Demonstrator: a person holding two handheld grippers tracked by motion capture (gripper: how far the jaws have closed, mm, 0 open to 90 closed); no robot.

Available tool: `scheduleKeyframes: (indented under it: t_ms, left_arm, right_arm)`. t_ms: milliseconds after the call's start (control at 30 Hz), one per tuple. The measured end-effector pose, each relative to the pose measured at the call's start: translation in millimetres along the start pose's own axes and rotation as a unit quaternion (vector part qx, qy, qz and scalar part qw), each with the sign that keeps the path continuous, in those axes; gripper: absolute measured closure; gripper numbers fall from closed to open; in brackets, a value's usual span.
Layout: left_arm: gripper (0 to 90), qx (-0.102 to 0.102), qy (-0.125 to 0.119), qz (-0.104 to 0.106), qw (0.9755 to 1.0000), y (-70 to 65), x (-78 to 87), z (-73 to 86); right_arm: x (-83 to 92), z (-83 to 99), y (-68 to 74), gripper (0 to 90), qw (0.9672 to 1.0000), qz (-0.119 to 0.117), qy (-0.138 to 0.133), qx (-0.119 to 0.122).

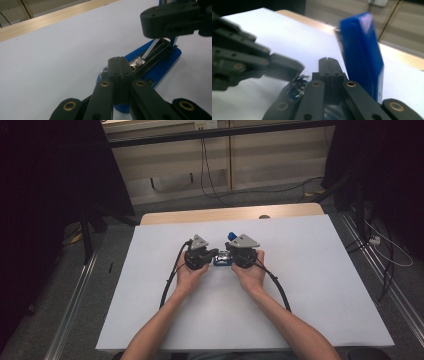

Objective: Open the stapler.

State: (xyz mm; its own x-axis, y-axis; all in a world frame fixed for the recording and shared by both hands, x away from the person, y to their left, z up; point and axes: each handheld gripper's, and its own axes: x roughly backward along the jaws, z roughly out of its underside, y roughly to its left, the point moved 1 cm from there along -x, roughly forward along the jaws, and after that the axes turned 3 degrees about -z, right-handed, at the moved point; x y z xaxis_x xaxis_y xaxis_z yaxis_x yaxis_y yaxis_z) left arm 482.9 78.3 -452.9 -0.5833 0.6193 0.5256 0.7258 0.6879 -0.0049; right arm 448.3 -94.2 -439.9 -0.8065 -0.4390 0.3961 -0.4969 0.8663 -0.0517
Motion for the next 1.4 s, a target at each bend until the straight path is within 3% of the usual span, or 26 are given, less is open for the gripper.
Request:
scheduleKeyframes:
  t_ms: [133,633,800,1400]
  left_arm:
    - [90.0,0.001,0.0,0.001,1.0,0.2,0.0,0.1]
    - [90.0,-0.001,0.0,0.0,1.0,-0.1,0.2,0.2]
    - [90.0,-0.003,0.0,0.001,1.0,0.1,0.1,0.1]
    - [90.0,-0.004,0.0,0.0,1.0,-0.1,0.1,0.4]
  right_arm:
    - [4.1,-2.7,-8.4,90.0,0.9999,0.002,-0.004,-0.013]
    - [12.8,-2.3,-17.0,90.0,0.9999,-0.001,-0.004,-0.011]
    - [15.2,-4.2,-16.5,90.0,0.9999,0.01,-0.011,-0.008]
    - [25.4,-3.3,-30.3,90.0,0.9998,0.016,-0.007,-0.004]
